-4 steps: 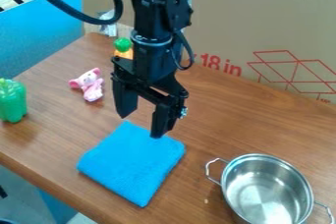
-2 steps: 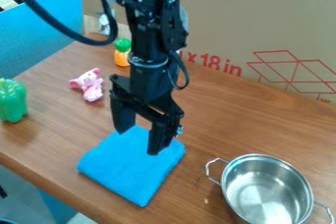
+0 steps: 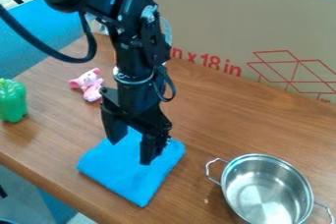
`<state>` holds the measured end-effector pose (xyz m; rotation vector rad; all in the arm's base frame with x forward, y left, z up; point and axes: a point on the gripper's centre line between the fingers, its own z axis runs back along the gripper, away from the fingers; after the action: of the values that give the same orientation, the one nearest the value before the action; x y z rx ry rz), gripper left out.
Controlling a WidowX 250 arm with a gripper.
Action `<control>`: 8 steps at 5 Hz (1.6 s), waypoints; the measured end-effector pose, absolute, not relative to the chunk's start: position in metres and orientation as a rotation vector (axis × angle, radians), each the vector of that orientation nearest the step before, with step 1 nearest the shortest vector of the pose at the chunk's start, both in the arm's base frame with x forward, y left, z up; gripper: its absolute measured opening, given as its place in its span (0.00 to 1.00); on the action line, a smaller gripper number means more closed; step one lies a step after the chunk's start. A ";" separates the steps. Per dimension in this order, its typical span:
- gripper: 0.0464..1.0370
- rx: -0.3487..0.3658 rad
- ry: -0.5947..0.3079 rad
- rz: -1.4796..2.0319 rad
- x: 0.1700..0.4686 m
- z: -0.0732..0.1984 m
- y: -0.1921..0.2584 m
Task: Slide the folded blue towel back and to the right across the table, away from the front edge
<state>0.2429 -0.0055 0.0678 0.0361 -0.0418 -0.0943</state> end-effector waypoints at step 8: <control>0.96 -0.075 -0.033 -0.084 0.352 0.011 -0.014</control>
<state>0.3516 -0.0136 0.0111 -0.0746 -0.0326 -0.0836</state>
